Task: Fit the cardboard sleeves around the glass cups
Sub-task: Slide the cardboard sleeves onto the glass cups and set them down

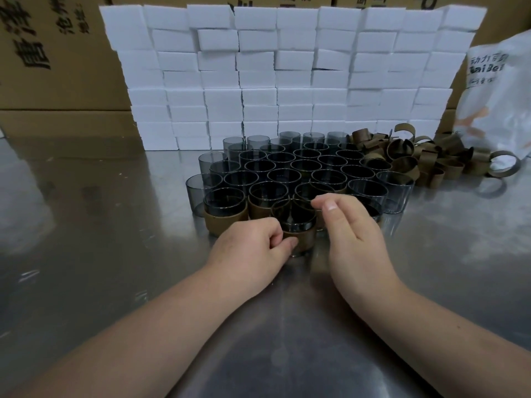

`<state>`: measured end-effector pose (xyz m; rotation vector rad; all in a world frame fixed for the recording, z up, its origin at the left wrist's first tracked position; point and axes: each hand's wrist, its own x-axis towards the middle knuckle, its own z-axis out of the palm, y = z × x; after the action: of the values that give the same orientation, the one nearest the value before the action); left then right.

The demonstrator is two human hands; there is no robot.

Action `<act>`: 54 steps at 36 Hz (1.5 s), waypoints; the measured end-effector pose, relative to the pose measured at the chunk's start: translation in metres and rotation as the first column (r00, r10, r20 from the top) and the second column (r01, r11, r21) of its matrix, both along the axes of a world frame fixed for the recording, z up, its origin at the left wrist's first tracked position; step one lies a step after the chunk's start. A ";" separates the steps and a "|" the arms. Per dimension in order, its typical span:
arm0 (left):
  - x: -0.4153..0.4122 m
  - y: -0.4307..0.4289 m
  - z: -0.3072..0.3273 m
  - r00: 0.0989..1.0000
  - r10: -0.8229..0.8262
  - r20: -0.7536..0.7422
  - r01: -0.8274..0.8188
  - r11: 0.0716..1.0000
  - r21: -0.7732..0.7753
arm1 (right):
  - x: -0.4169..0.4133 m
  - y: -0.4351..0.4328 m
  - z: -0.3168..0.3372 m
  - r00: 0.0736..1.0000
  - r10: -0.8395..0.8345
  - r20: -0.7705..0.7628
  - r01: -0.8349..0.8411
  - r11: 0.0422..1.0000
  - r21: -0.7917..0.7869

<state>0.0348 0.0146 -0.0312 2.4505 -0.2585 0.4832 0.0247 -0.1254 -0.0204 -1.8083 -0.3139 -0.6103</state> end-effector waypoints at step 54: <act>0.002 0.002 -0.003 0.997 -0.069 0.025 0.070 0.994 -0.079 | 0.172 -0.192 0.023 0.767 -0.637 0.081 0.231 0.157 -0.960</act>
<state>0.0370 0.0167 -0.0344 2.3510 -0.3264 0.4817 0.1972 -0.3174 0.0029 -3.2532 0.2498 -0.4852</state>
